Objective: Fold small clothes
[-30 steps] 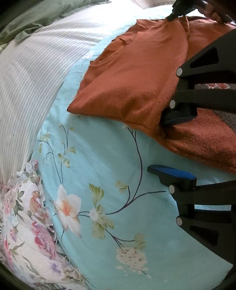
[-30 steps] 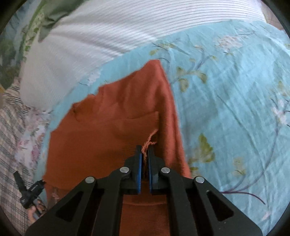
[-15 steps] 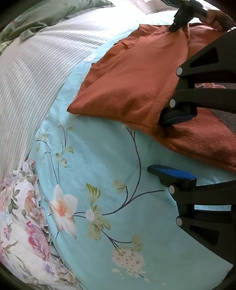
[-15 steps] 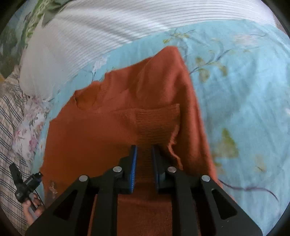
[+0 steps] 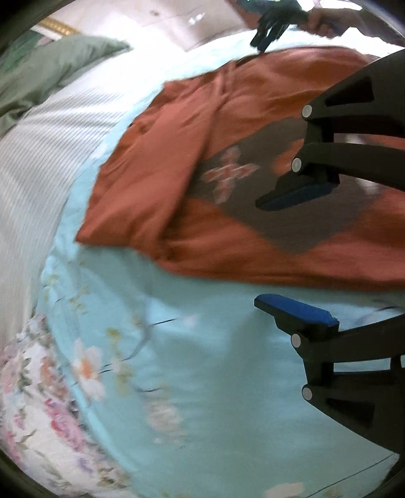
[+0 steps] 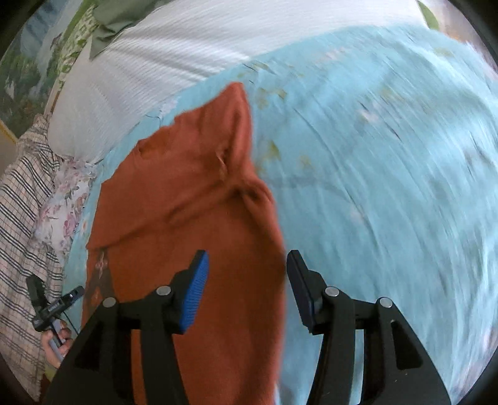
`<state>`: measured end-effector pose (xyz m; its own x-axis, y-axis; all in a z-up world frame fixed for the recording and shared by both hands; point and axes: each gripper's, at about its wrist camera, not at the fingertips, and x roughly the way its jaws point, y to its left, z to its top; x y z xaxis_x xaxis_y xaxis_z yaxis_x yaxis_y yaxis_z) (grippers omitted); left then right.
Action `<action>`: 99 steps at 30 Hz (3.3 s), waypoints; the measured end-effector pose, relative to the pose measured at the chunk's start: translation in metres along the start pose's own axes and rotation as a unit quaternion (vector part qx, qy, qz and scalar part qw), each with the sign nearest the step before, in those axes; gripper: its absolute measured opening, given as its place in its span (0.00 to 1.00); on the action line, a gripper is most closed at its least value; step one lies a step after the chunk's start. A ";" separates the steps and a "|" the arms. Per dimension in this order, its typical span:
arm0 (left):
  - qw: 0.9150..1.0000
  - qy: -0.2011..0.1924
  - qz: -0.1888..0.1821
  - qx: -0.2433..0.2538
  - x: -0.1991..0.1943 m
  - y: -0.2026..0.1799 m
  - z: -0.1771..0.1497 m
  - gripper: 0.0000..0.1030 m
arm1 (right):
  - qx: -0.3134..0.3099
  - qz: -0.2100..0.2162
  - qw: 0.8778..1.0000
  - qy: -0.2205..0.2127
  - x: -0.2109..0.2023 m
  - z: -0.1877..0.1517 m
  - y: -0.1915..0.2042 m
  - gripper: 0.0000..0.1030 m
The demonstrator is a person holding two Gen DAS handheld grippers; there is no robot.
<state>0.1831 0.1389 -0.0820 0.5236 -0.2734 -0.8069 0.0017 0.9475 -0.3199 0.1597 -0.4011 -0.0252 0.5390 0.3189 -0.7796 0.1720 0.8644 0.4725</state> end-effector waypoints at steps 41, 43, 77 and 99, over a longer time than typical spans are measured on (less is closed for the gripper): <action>0.979 0.028 -0.196 -0.058 -0.083 0.028 -0.142 0.04 | -0.006 0.252 0.968 0.013 -0.066 -0.138 0.004 0.08; 0.977 0.006 -0.206 -0.061 -0.094 0.024 -0.136 0.04 | -0.009 0.262 0.965 0.005 -0.071 -0.133 0.008 0.08; 0.986 -0.135 -0.069 -0.068 0.021 -0.028 0.161 0.04 | -0.016 0.124 0.990 -0.065 0.074 0.165 0.031 0.08; 0.995 0.008 -0.087 0.054 0.092 -0.085 0.099 0.30 | -0.196 0.068 0.977 0.038 0.108 0.092 0.105 0.44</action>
<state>0.3152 0.0491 -0.0802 0.4930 -0.4370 -0.7524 0.1829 0.8975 -0.4014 0.3116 -0.3111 -0.0221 0.4702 0.4554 -0.7560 -0.2344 0.8903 0.3905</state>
